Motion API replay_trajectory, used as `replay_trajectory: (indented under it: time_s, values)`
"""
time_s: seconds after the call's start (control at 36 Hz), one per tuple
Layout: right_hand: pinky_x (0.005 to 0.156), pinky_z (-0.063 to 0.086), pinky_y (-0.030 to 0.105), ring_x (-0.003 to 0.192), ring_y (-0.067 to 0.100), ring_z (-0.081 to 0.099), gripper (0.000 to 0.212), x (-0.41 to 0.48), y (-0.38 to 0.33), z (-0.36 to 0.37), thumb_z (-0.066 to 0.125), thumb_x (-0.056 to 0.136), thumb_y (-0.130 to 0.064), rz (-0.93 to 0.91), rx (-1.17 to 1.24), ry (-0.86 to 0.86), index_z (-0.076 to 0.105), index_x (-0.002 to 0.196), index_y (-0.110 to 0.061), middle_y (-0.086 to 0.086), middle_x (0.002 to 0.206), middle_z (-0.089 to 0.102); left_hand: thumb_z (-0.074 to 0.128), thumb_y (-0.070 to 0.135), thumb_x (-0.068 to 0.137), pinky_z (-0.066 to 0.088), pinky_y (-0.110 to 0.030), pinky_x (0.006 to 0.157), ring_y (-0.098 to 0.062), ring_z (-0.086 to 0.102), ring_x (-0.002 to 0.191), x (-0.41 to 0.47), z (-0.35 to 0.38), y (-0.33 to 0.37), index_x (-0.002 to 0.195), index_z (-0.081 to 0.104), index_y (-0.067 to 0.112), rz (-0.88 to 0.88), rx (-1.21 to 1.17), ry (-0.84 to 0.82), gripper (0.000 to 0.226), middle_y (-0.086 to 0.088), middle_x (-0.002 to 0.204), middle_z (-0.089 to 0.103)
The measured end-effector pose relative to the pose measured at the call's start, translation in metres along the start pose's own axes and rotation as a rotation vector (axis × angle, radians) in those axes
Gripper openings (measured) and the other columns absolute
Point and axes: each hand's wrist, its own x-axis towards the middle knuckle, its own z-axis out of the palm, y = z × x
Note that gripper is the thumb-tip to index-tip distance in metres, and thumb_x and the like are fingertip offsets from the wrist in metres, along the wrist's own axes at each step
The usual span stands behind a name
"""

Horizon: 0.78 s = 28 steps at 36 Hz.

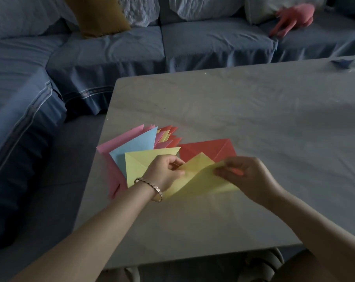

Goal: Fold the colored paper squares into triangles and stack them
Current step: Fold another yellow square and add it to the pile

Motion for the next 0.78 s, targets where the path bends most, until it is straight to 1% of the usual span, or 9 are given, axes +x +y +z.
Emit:
replay_trajectory:
  time_s: [0.08, 0.14, 0.19, 0.25, 0.33, 0.39, 0.44, 0.56, 0.78]
  values:
    - [0.079, 0.035, 0.001, 0.090, -0.011, 0.054, 0.015, 0.007, -0.001, 0.002, 0.065, 0.083, -0.013, 0.003, -0.020, 0.075, 0.066, 0.082, -0.027, -0.012, 0.102, 0.060, 0.066, 0.011, 0.081, 0.045, -0.008, 0.066, -0.007, 0.061, 0.073, -0.007, 0.001, 0.007, 0.077, 0.065, 0.021, 0.044, -0.042, -0.015, 0.011, 0.007, 0.075, 0.066]
    - [0.081, 0.034, 0.000, 0.097, 0.001, 0.055, 0.011, 0.008, 0.002, 0.004, 0.061, 0.086, -0.014, 0.030, -0.035, 0.078, 0.070, 0.091, -0.016, -0.009, 0.106, 0.057, 0.064, 0.008, 0.082, 0.047, -0.012, 0.068, -0.007, 0.061, 0.073, -0.010, 0.001, 0.010, 0.075, 0.065, 0.024, 0.051, -0.085, -0.036, 0.017, 0.008, 0.075, 0.066]
    - [0.080, 0.040, 0.008, 0.093, 0.010, 0.058, 0.009, 0.006, 0.001, 0.007, 0.063, 0.084, -0.016, 0.065, -0.023, 0.080, 0.071, 0.089, -0.014, -0.010, 0.098, 0.061, 0.065, 0.009, 0.083, 0.049, -0.019, 0.070, -0.008, 0.062, 0.070, -0.014, 0.000, 0.013, 0.074, 0.064, 0.027, 0.048, -0.103, -0.066, 0.019, 0.006, 0.076, 0.068]
    - [0.078, 0.045, 0.020, 0.083, 0.012, 0.062, 0.009, 0.005, -0.001, 0.009, 0.069, 0.080, -0.018, 0.093, 0.007, 0.105, 0.069, 0.077, -0.026, -0.013, 0.081, 0.066, 0.065, 0.012, 0.083, 0.047, -0.022, 0.068, -0.009, 0.060, 0.066, -0.016, -0.001, 0.016, 0.074, 0.063, 0.026, 0.047, -0.092, -0.094, 0.017, 0.002, 0.076, 0.068]
    - [0.066, 0.043, 0.012, 0.067, 0.002, 0.059, 0.024, 0.002, -0.001, 0.011, 0.074, 0.075, -0.018, 0.104, 0.039, 0.143, 0.064, 0.065, -0.037, -0.023, 0.064, 0.065, 0.063, 0.021, 0.085, 0.038, -0.014, 0.054, 0.002, 0.051, 0.051, -0.020, -0.003, 0.021, 0.078, 0.064, 0.023, 0.053, -0.072, -0.085, 0.007, 0.007, 0.064, 0.063]
    - [0.062, 0.043, 0.008, 0.062, -0.002, 0.058, 0.024, 0.001, -0.003, 0.012, 0.076, 0.073, -0.017, 0.118, 0.064, 0.165, 0.064, 0.065, -0.037, -0.026, 0.061, 0.064, 0.056, 0.028, 0.089, 0.028, -0.009, 0.044, 0.003, 0.040, 0.036, -0.022, -0.002, 0.025, 0.087, 0.065, 0.018, 0.084, -0.058, -0.036, 0.014, 0.014, 0.044, 0.047]
    - [0.060, 0.043, 0.007, 0.060, -0.003, 0.058, 0.022, 0.001, -0.006, 0.014, 0.077, 0.070, -0.017, 0.127, 0.080, 0.188, 0.065, 0.064, -0.035, -0.024, 0.060, 0.064, 0.056, 0.032, 0.088, 0.029, -0.007, 0.043, 0.003, 0.041, 0.036, -0.026, 0.000, 0.030, 0.091, 0.064, 0.018, 0.138, -0.089, -0.003, 0.017, 0.016, 0.037, 0.043]
    - [0.059, 0.042, 0.006, 0.058, -0.004, 0.057, 0.021, 0.000, -0.012, 0.016, 0.077, 0.070, -0.016, 0.118, 0.089, 0.216, 0.065, 0.064, -0.032, -0.023, 0.059, 0.064, 0.075, 0.020, 0.074, 0.047, -0.010, 0.069, 0.003, 0.061, 0.073, -0.030, 0.008, 0.035, 0.083, 0.066, 0.027, 0.237, -0.110, 0.132, 0.015, 0.012, 0.077, 0.066]
    - [0.056, 0.043, 0.010, 0.053, -0.003, 0.056, 0.028, -0.001, -0.025, 0.013, 0.077, 0.070, -0.011, 0.137, 0.259, 0.268, 0.061, 0.080, -0.032, -0.013, 0.059, 0.066, 0.074, 0.008, 0.073, 0.044, -0.006, 0.064, 0.004, 0.059, 0.065, -0.036, 0.015, 0.040, 0.086, 0.073, 0.019, 0.304, -0.131, 0.303, 0.017, 0.021, 0.070, 0.063]
